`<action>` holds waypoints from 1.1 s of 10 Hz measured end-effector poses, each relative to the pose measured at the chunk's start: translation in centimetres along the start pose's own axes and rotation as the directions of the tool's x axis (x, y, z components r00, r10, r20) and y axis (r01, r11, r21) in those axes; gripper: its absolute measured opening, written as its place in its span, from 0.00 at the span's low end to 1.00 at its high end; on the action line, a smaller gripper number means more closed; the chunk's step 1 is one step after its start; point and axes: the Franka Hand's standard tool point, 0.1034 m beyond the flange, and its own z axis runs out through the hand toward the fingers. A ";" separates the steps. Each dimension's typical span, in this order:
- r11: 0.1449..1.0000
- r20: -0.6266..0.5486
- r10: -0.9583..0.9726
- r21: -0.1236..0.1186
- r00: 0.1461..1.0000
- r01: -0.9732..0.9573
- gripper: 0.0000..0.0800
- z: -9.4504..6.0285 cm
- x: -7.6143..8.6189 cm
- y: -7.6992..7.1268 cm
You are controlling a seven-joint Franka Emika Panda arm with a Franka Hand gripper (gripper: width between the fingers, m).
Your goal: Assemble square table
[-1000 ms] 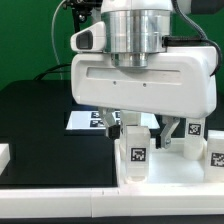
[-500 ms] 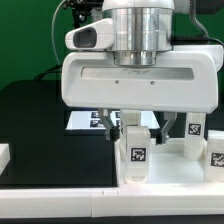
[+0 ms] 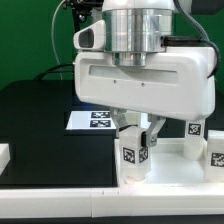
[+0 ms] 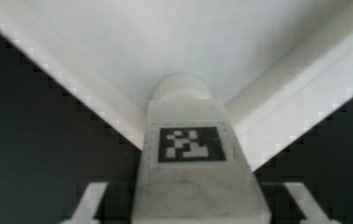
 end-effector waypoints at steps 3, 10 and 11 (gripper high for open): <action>0.845 0.036 0.535 -0.002 0.844 -0.535 0.36 0.1 -0.1 -0.1; 0.798 0.045 0.603 0.003 0.797 -0.603 0.76 0.2 -0.4 -0.4; 0.901 0.044 0.433 0.009 0.900 -0.434 0.76 0.4 -0.7 -0.4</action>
Offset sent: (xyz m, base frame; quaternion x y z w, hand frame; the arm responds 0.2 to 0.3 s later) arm 0.0393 0.0292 -0.0005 0.1531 0.0113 0.5256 0.8368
